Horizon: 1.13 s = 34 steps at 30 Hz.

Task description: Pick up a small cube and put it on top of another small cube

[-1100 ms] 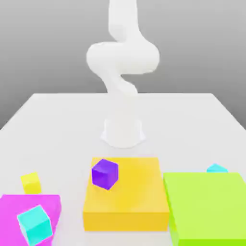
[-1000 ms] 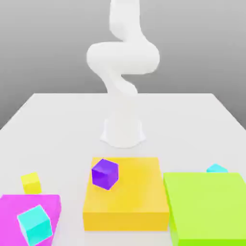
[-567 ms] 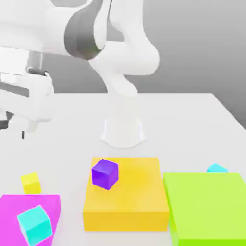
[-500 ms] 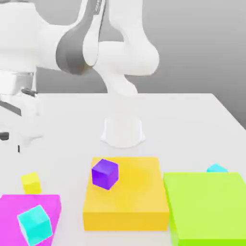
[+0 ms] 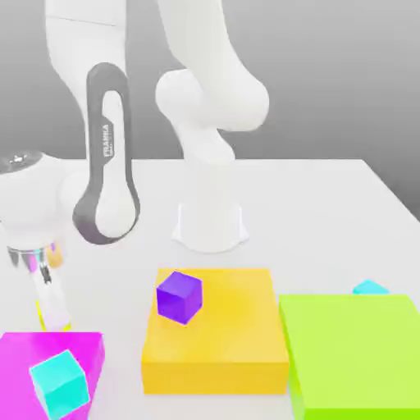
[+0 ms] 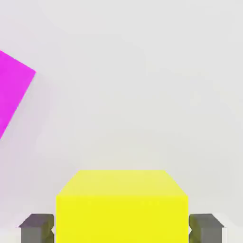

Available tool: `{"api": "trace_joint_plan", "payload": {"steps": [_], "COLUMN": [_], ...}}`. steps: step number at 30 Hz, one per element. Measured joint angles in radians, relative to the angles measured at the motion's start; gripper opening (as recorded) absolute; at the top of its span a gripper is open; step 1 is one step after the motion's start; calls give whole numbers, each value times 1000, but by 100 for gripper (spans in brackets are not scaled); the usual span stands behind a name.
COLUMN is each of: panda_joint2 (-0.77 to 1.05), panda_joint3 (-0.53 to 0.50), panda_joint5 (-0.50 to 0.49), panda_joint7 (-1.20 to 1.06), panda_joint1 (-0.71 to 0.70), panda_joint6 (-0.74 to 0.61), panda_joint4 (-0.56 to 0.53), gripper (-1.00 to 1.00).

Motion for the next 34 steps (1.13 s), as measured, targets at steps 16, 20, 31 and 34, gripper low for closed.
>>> {"api": "trace_joint_plan", "payload": {"steps": [16, 20, 31, 34], "panda_joint2": [-449, -591, -606, -606], "panda_joint3": [15, 109, 262, 262], "panda_joint5": [-200, -188, -146, -146], "panda_joint7": [441, 615, 851, 851], "panda_joint1": [190, 238, 314, 314], "panda_joint6": [-331, -433, -353, -353], "panda_joint4": [-108, -147, -244, -244], "gripper": [-100, -100, 100, 100]}}
